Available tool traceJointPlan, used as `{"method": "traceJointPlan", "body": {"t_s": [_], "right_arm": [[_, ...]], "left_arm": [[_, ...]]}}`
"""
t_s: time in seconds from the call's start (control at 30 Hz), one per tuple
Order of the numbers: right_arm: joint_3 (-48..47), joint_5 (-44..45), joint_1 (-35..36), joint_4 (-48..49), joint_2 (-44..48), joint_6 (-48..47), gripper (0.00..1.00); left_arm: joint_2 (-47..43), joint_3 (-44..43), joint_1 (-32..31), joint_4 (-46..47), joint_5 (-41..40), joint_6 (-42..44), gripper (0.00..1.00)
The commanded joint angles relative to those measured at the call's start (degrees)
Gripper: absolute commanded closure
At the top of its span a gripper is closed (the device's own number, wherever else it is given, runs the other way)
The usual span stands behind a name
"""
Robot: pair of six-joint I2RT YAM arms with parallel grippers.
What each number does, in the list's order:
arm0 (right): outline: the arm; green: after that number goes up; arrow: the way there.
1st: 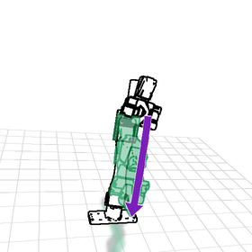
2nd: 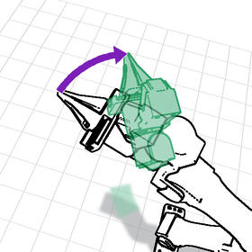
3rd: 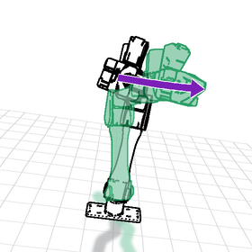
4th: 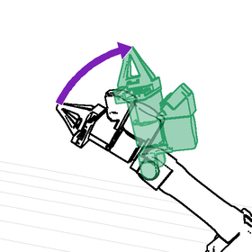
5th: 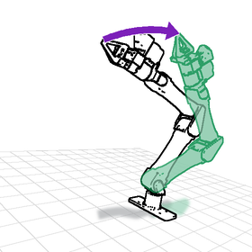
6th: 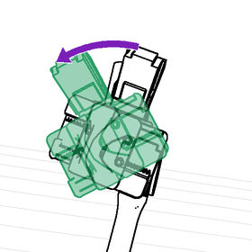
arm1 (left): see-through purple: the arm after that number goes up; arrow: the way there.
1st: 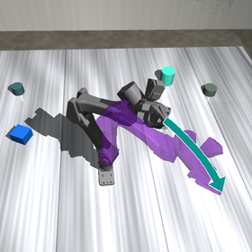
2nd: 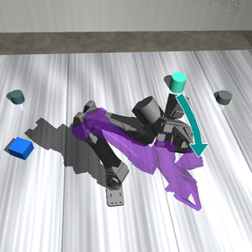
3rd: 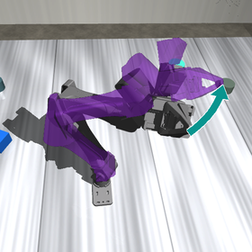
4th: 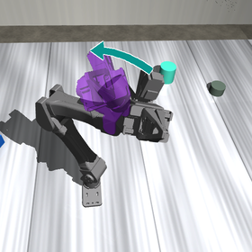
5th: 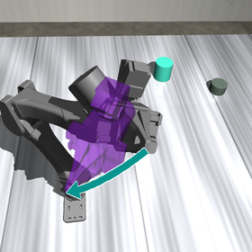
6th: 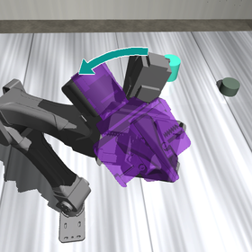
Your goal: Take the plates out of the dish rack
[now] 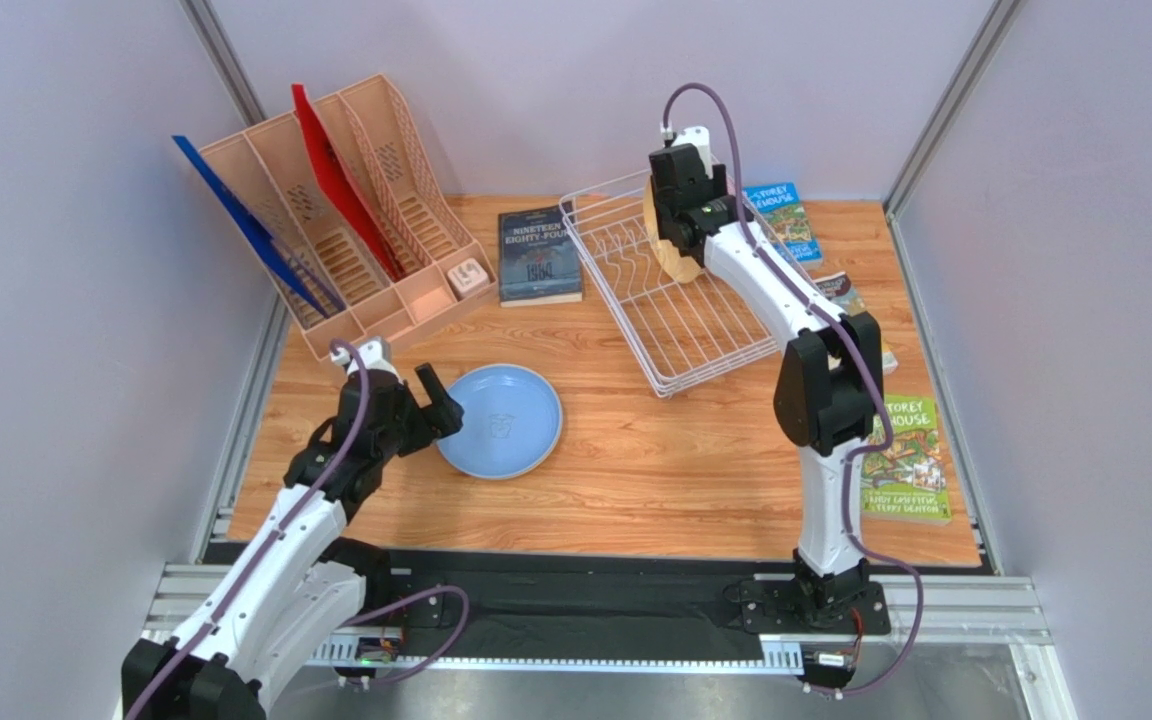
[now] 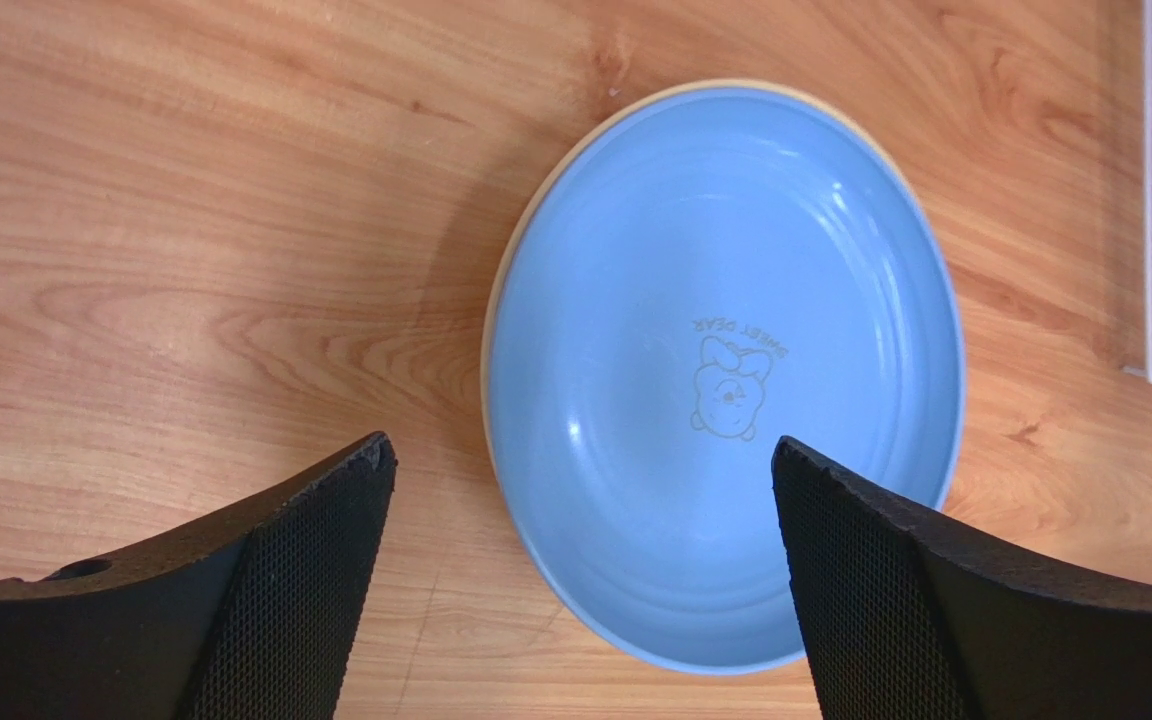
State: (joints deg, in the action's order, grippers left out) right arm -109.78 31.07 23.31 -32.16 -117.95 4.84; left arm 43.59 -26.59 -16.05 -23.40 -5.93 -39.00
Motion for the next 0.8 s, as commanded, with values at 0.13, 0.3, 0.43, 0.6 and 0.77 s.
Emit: {"method": "traceJointPlan", "body": {"t_s": [0.13,0.3,0.43,0.6,0.77], "right_arm": [[-9.23,4.70,-0.28,-0.62,-6.77,-7.13,0.76],[-7.74,5.31,-0.02,1.04,-5.80,-8.09,1.00],[-5.89,11.80,1.91,5.42,-3.96,-11.41,1.00],[1.57,30.34,7.01,23.16,-2.28,-22.31,1.00],[7.37,38.01,8.85,41.89,-1.15,-32.50,1.00]], "left_arm": [[-1.06,-4.26,-0.12,-0.60,0.39,2.79,0.00],[-0.35,-4.44,-0.12,-0.69,0.48,3.06,0.00],[-0.09,-4.61,-0.12,-0.33,0.40,3.14,0.00],[0.70,-5.05,-0.12,-0.16,-0.13,3.49,0.00],[1.32,-6.02,-0.12,-1.30,-0.31,4.02,0.00]]}}
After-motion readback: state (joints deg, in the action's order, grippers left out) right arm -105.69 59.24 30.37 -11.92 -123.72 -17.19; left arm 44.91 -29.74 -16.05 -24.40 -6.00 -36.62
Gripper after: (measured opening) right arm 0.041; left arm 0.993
